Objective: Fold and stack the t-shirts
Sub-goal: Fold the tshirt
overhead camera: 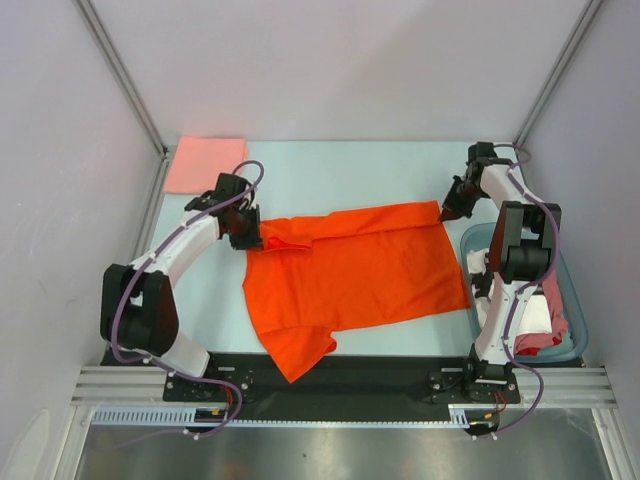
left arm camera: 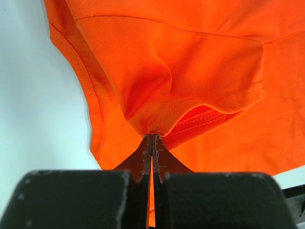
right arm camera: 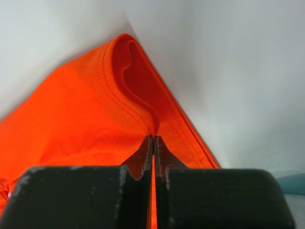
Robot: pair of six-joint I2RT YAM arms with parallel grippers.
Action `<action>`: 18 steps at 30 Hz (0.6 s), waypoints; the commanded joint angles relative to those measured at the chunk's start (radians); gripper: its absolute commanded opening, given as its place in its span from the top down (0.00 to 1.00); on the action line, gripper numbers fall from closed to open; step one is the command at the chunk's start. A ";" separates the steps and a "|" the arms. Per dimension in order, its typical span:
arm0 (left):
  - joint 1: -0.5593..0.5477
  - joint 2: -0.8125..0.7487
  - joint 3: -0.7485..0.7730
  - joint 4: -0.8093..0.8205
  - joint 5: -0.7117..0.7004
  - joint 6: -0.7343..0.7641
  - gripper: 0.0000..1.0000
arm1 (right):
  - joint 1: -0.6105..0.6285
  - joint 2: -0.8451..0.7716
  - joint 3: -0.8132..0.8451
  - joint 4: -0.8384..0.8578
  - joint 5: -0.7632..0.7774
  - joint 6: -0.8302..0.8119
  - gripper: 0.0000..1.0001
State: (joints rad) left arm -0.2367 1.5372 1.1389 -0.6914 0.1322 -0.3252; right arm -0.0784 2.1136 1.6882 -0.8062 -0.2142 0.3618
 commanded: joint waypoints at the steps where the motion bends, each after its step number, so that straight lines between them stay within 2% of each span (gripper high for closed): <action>1: -0.007 0.014 -0.002 -0.003 -0.040 -0.015 1.00 | -0.004 -0.041 -0.008 -0.001 0.016 -0.009 1.00; 11: -0.007 0.017 -0.008 -0.042 -0.114 -0.014 1.00 | -0.004 -0.089 -0.048 -0.007 0.061 -0.004 1.00; 18: -0.007 0.049 -0.024 -0.042 -0.106 -0.017 1.00 | -0.006 -0.067 -0.087 0.021 0.073 -0.012 1.00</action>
State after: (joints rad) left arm -0.2382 1.5753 1.1198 -0.7216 0.0467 -0.3325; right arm -0.0784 2.0781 1.6123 -0.8001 -0.1692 0.3622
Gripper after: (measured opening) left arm 0.005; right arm 0.010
